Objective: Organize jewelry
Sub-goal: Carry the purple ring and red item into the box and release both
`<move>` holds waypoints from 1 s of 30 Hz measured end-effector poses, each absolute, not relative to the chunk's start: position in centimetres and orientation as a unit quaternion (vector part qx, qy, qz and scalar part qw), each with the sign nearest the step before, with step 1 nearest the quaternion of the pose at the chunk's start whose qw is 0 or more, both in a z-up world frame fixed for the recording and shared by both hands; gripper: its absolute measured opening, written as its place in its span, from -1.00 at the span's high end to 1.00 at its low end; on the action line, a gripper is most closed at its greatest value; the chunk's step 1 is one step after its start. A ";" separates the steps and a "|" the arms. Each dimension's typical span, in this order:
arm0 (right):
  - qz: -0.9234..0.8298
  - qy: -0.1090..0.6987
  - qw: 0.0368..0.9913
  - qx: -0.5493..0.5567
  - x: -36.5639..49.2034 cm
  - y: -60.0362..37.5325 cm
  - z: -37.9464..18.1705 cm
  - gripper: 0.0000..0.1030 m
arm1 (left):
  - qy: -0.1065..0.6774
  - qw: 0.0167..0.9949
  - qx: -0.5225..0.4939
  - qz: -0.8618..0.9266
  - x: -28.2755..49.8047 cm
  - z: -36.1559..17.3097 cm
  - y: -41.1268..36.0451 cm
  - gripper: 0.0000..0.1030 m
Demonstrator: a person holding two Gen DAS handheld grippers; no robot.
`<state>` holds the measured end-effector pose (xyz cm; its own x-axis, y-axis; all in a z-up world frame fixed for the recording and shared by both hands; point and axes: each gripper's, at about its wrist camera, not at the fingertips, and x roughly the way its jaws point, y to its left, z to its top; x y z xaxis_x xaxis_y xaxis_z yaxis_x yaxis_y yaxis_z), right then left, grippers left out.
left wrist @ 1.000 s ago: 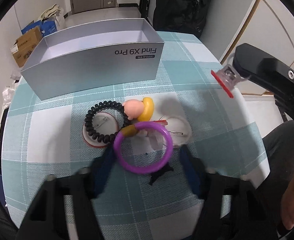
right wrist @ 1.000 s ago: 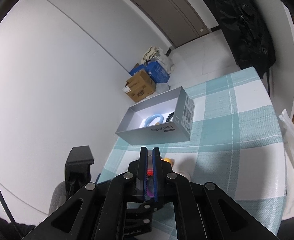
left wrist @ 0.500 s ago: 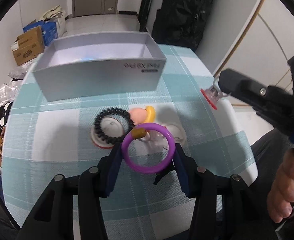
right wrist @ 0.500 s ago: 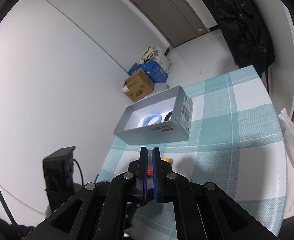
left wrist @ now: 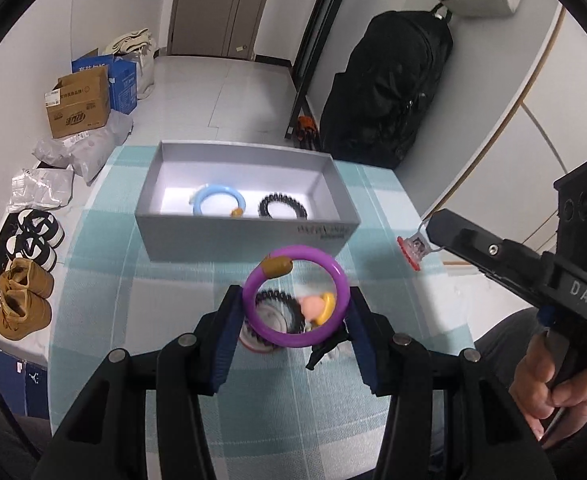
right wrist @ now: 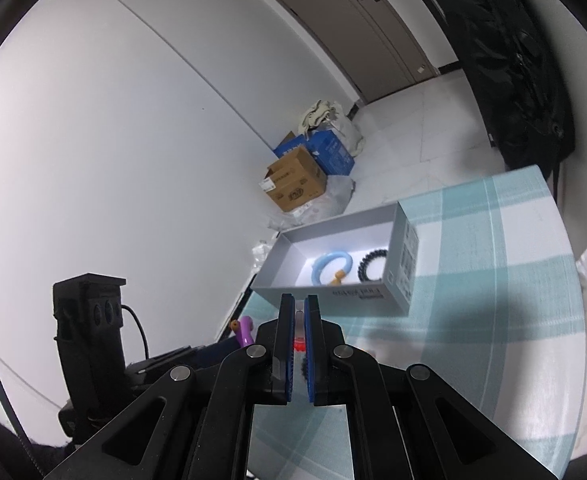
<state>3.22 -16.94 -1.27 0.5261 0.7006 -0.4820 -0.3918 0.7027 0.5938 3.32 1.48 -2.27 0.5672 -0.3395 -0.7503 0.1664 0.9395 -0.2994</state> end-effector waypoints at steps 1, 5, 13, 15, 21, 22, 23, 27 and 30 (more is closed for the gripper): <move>0.323 0.366 0.847 0.211 3.6 -16.8 -1.2 0.93 | 0.442 0.880 -0.101 -0.143 3.5 -2.2 1.7 0.13; 0.326 0.367 0.846 0.209 5.0 -15.7 -0.8 0.93 | 0.437 0.881 -0.114 -0.143 4.5 -1.9 2.6 0.12; 0.336 0.364 0.846 0.199 7.9 -13.4 0.1 0.93 | 0.428 0.881 -0.142 -0.142 7.2 -1.3 4.4 0.13; 0.337 0.363 0.847 0.194 8.6 -12.8 0.3 0.93 | 0.428 0.880 -0.149 -0.143 8.0 -1.3 4.6 0.13; 0.336 0.365 0.847 0.192 11.1 -11.6 0.1 0.93 | 0.431 0.877 -0.154 -0.146 10.7 -1.4 4.9 0.13; 0.336 0.366 0.846 0.192 11.6 -11.4 0.0 0.93 | 0.432 0.877 -0.153 -0.146 11.0 -1.5 4.9 0.13; 0.337 0.366 0.846 0.192 12.0 -11.3 -0.1 0.93 | 0.434 0.876 -0.151 -0.149 11.4 -1.7 4.9 0.12; 0.332 0.370 0.848 0.184 13.0 -11.1 -0.6 0.93 | 0.444 0.870 -0.142 -0.159 12.8 -2.4 4.7 0.12; 0.326 0.379 0.846 0.182 13.9 -11.0 -1.4 0.93 | 0.449 0.867 -0.137 -0.167 13.6 -2.8 4.6 0.12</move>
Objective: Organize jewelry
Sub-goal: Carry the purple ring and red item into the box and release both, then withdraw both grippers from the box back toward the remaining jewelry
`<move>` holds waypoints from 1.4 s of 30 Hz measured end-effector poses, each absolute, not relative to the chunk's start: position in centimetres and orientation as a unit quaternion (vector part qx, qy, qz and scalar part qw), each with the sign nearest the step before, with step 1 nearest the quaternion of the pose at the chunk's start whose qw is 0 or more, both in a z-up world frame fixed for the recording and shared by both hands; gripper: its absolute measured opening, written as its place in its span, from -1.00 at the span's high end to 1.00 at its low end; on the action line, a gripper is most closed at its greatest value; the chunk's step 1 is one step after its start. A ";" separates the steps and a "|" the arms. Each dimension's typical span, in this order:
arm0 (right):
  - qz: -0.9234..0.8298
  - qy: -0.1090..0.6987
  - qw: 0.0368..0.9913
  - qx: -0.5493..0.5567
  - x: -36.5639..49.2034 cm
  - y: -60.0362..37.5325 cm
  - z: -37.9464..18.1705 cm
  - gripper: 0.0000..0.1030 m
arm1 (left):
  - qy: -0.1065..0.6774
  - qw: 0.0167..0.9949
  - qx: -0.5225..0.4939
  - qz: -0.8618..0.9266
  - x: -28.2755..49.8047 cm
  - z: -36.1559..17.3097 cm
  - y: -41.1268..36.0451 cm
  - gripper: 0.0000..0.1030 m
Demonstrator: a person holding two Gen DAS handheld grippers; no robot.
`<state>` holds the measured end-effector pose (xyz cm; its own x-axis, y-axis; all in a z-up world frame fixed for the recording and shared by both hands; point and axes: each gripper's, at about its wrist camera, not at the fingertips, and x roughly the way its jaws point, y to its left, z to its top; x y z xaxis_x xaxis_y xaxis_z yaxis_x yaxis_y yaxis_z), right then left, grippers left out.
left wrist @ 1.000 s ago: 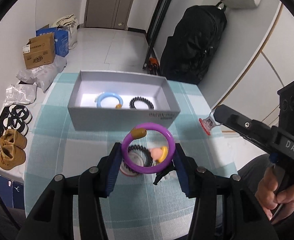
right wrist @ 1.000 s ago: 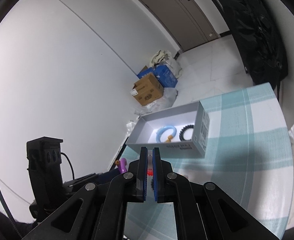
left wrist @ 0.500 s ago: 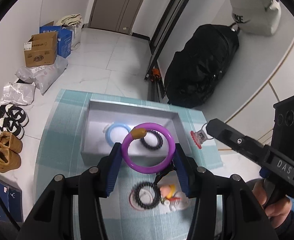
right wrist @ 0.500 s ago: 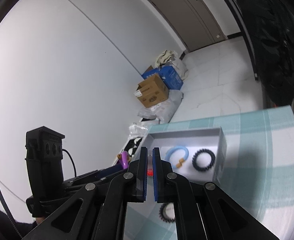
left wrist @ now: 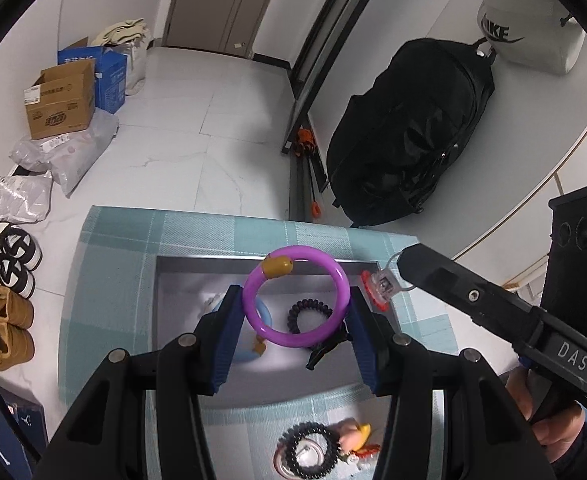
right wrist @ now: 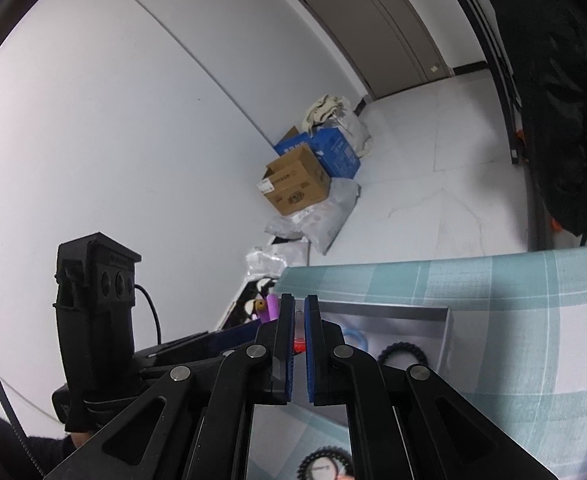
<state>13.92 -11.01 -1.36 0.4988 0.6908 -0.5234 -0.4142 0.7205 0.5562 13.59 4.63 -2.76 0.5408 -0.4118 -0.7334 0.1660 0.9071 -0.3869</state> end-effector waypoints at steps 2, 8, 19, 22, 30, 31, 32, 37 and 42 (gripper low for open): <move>0.323 0.386 0.845 0.180 14.4 -11.0 -1.7 0.93 | 0.455 0.863 -0.135 -0.172 14.1 -3.0 4.5 0.12; 0.316 0.398 0.844 0.172 15.3 -10.8 -2.8 0.93 | 0.476 0.849 -0.137 -0.184 15.3 -4.0 4.7 0.12; 0.304 0.428 0.835 0.167 16.6 -10.6 -3.9 0.78 | 0.508 0.823 -0.151 -0.203 15.7 -5.2 4.5 0.00; 0.296 0.427 0.839 0.162 16.4 -10.6 -3.7 0.54 | 0.494 0.829 -0.146 -0.218 15.0 -4.6 4.4 -0.42; 0.307 0.419 0.836 0.177 15.1 -11.5 -2.7 -0.06 | 0.482 0.837 -0.171 -0.195 14.5 -3.7 5.5 -0.52; 0.305 0.419 0.837 0.175 14.8 -11.7 -2.5 -0.06 | 0.477 0.840 -0.171 -0.193 14.3 -3.4 5.6 -0.52; 0.305 0.418 0.838 0.175 14.5 -11.9 -2.4 -0.06 | 0.473 0.843 -0.171 -0.190 14.1 -3.2 5.7 -0.52; 0.300 0.399 0.849 0.173 12.9 -12.8 -1.1 -0.15 | 0.445 0.861 -0.170 -0.178 12.0 -1.9 6.2 -0.52; 0.280 0.379 0.871 0.141 10.5 -13.6 -0.1 -0.26 | 0.434 0.870 -0.171 -0.160 10.0 -1.7 6.1 -0.52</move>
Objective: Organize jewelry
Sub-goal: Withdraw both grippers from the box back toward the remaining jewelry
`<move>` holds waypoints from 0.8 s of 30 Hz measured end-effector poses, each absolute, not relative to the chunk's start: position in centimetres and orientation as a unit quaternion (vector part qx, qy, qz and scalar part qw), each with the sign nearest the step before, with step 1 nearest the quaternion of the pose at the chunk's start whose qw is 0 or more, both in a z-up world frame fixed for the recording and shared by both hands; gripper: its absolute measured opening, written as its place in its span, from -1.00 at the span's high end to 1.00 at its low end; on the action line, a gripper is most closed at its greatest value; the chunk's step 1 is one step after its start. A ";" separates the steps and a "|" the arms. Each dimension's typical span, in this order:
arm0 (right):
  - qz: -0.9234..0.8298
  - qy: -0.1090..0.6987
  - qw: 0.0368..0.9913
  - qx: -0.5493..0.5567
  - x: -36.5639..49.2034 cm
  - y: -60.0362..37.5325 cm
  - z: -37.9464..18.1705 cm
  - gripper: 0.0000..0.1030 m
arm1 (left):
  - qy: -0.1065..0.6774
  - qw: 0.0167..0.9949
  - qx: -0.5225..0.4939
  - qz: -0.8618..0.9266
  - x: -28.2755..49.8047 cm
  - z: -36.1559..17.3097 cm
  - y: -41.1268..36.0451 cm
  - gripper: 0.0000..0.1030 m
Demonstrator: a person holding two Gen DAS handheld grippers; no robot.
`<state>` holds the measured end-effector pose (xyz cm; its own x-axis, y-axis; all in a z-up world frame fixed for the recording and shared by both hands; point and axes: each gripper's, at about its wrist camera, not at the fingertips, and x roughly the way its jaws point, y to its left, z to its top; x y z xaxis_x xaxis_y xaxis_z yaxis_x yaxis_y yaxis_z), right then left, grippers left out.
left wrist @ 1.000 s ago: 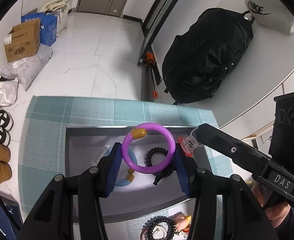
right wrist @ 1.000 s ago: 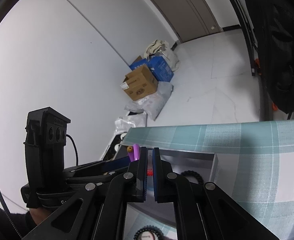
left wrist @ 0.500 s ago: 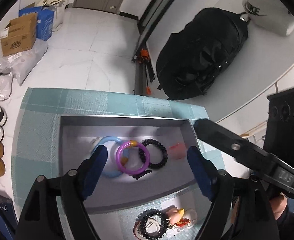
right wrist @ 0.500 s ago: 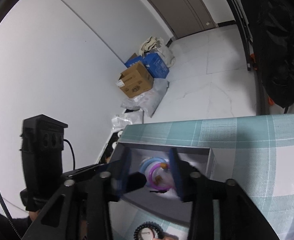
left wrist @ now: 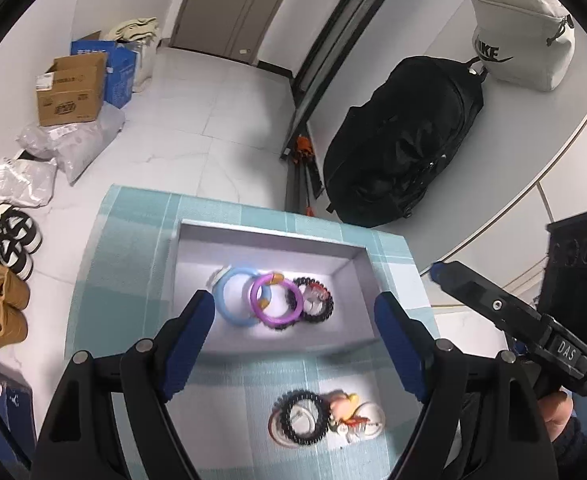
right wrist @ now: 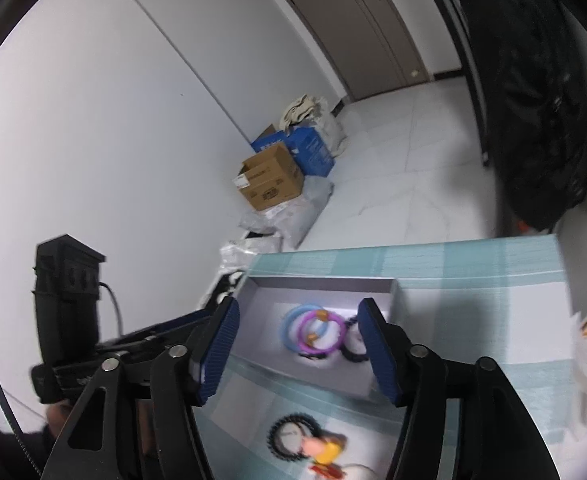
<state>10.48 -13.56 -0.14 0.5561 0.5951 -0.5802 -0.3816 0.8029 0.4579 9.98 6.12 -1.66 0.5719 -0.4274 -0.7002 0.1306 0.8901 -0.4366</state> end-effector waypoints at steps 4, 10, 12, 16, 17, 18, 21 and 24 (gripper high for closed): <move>0.269 0.367 0.884 0.109 8.5 -13.9 0.1 -0.36 | 0.421 0.885 -0.148 -0.130 8.0 -1.5 5.6 -0.52; 0.266 0.363 0.889 0.083 5.7 -14.4 -0.3 -0.52 | 0.415 0.894 -0.130 -0.109 6.0 -1.8 4.8 -0.52; 0.266 0.366 0.889 0.075 4.9 -14.5 -0.6 -0.53 | 0.419 0.893 -0.128 -0.103 5.4 -2.1 4.6 -0.52; 0.263 0.373 0.888 0.056 3.5 -14.5 -1.3 -0.56 | 0.427 0.891 -0.123 -0.094 4.2 -2.6 4.2 -0.53; 0.263 0.376 0.887 0.054 3.1 -14.5 -1.7 -0.56 | 0.426 0.892 -0.120 -0.088 3.9 -2.7 4.1 -0.53; 0.264 0.378 0.886 0.051 2.9 -14.5 -2.0 -0.56 | 0.425 0.895 -0.112 -0.080 3.6 -2.8 4.0 -0.53; 0.259 0.385 0.885 0.034 2.0 -14.5 -3.0 -0.56 | 0.426 0.897 -0.093 -0.065 2.8 -3.3 3.6 -0.53; 0.261 0.393 0.881 0.022 1.5 -14.3 -3.9 -0.56 | 0.433 0.895 -0.092 -0.063 2.2 -4.0 3.6 -0.54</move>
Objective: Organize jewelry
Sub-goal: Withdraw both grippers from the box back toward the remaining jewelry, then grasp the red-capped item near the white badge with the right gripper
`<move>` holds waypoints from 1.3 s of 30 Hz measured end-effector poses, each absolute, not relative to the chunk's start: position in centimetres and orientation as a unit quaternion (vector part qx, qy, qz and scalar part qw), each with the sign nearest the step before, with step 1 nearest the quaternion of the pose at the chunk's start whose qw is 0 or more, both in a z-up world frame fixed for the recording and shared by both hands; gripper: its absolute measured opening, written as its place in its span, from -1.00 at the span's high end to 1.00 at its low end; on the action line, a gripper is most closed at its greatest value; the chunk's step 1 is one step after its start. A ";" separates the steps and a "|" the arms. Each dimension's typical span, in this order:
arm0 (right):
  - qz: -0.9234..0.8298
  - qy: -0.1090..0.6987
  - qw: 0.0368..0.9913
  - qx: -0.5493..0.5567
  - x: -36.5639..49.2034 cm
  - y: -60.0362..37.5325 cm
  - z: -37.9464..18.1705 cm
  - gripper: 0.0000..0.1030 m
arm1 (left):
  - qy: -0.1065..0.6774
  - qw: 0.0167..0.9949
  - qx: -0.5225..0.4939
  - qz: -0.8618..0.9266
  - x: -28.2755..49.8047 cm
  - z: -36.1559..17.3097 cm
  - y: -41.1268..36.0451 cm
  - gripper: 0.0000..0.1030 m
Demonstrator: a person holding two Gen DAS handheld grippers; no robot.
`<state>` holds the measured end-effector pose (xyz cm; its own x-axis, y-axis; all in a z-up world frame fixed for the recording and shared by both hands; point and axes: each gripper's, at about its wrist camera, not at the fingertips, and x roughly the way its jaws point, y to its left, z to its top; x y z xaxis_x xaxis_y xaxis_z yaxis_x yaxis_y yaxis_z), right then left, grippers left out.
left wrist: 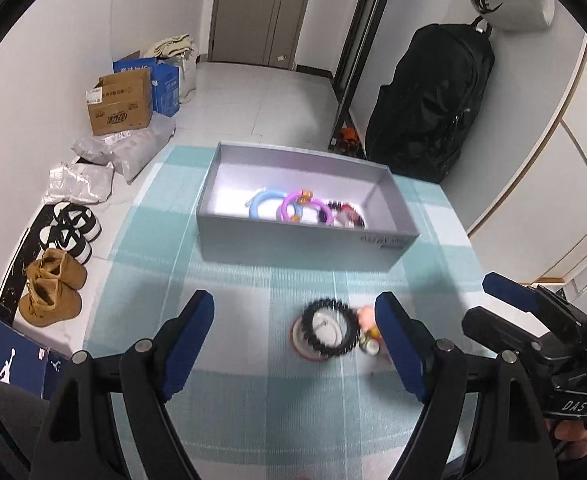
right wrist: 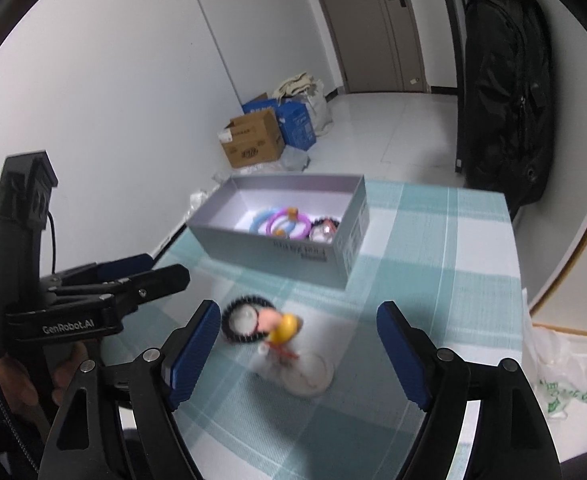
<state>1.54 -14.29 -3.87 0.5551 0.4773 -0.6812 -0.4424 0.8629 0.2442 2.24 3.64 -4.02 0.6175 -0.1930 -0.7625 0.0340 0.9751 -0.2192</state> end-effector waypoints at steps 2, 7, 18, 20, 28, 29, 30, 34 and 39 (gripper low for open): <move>0.262 0.396 0.880 0.014 1.2 -14.1 -4.4 -0.56 | 0.434 0.894 -0.088 -0.061 1.9 -4.4 3.5 -0.54; 0.267 0.404 0.875 0.007 0.3 -13.9 -5.3 -0.56 | 0.433 0.896 -0.077 -0.058 1.4 -4.9 3.1 -0.55; 0.262 0.433 0.863 -0.014 0.3 -12.5 -7.3 -0.21 | 0.450 0.889 -0.063 -0.063 0.8 -5.7 2.9 -0.55; 0.265 0.439 0.858 -0.026 0.5 -11.7 -7.7 -0.10 | 0.457 0.885 -0.065 -0.064 0.9 -6.0 3.0 -0.55; 0.276 0.452 0.847 -0.045 0.9 -10.3 -8.8 0.30 | 0.478 0.872 -0.077 -0.077 1.2 -6.6 3.4 -0.55; 0.278 0.452 0.847 -0.047 1.0 -10.3 -8.8 0.31 | 0.479 0.870 -0.080 -0.079 1.3 -6.7 3.4 -0.55; 0.279 0.450 0.847 -0.051 0.9 -10.2 -8.8 0.32 | 0.480 0.870 -0.081 -0.080 1.3 -6.7 3.4 -0.55; 0.278 0.448 0.847 -0.067 1.0 -9.7 -9.0 0.46 | 0.484 0.868 -0.071 -0.085 1.2 -6.8 2.8 -0.55; 0.276 0.448 0.848 -0.070 1.1 -9.6 -9.1 0.57 | 0.490 0.864 -0.066 -0.096 1.1 -7.0 2.4 -0.55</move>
<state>1.14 -9.56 -9.07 0.4472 0.4042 -0.7979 -0.5302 0.8382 0.1274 1.07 2.44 -6.98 0.5008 -0.2304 -0.8343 0.1017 0.9729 -0.2076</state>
